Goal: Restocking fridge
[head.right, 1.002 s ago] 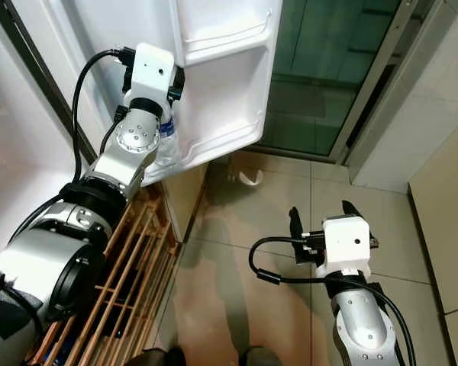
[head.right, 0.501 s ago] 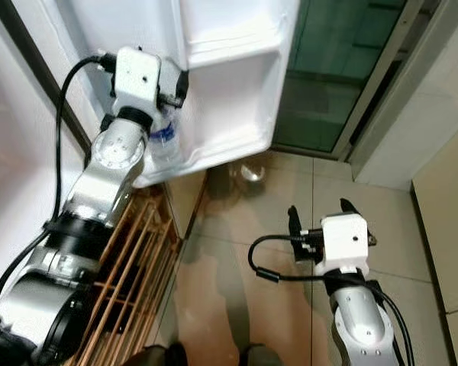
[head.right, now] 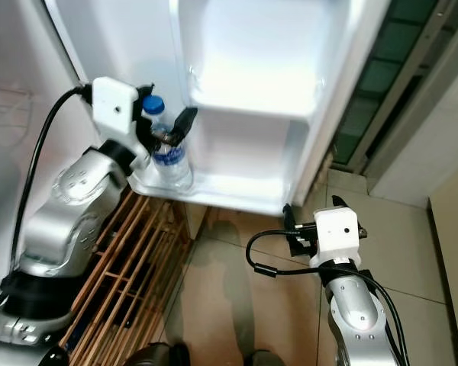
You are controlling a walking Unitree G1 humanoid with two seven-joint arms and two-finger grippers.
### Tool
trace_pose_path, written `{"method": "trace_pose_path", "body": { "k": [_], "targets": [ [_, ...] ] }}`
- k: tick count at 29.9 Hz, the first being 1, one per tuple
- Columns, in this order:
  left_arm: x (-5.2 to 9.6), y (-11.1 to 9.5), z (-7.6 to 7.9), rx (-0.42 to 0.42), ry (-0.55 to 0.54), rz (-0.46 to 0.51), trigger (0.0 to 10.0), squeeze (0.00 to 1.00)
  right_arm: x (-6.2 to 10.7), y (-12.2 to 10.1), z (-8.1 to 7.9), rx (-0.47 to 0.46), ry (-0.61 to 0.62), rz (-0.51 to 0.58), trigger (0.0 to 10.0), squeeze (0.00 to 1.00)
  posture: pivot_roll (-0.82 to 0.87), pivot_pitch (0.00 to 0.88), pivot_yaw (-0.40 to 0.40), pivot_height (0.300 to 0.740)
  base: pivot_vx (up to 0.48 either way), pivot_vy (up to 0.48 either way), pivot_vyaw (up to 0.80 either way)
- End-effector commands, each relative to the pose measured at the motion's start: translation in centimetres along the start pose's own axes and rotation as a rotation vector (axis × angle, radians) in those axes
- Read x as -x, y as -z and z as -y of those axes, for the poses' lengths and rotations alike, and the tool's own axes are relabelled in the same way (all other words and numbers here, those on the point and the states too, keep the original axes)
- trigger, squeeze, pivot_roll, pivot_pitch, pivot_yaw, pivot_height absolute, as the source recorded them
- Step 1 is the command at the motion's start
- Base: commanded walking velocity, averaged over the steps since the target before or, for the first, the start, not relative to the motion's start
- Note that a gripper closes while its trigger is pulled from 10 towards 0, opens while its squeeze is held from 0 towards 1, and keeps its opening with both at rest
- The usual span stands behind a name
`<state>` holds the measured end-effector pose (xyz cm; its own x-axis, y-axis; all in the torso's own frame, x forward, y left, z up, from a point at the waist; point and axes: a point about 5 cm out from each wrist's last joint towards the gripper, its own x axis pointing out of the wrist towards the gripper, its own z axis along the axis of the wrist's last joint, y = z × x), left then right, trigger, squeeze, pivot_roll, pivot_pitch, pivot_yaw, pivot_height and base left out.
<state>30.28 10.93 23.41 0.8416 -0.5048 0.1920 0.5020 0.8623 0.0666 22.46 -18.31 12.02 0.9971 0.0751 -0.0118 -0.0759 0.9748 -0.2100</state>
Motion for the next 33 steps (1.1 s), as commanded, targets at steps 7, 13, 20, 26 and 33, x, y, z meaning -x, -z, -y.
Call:
{"method": "trace_pose_path", "body": {
  "k": [7,13,20,26,33],
  "targets": [
    [2.8,-2.8,-0.6,0.028,0.085,0.095,10.0,0.0,-0.6,0.8,0.6,0.012,-0.001,-0.011,10.0,0.0,-0.08,0.0,-0.013,0.74,0.0,0.0,0.0],
    [2.9,-3.6,-0.7,0.025,0.059,0.128,10.0,0.0,-1.4,0.5,0.4,0.014,-0.02,0.015,10.0,0.0,-0.07,0.0,-0.015,0.74,0.0,0.0,0.0],
    [4.6,-1.9,-2.1,-0.032,-0.059,0.11,10.0,0.0,-1.3,0.6,0.1,0.007,-0.018,0.024,10.0,0.0,-0.07,0.0,0.003,0.74,0.0,0.0,0.0],
    [10.2,5.6,-3.1,-0.012,-0.353,-0.105,10.0,0.0,-0.9,0.5,0.7,-0.019,0.045,0.048,10.0,0.0,-0.07,0.0,0.009,0.74,0.0,0.0,0.0],
    [14.3,9.8,-2.4,-0.009,-0.471,-0.262,10.0,0.0,-1.3,0.0,1.5,-0.084,0.119,0.086,10.0,0.0,-0.07,0.0,0.001,0.74,0.0,0.0,0.0]
  ]
}}
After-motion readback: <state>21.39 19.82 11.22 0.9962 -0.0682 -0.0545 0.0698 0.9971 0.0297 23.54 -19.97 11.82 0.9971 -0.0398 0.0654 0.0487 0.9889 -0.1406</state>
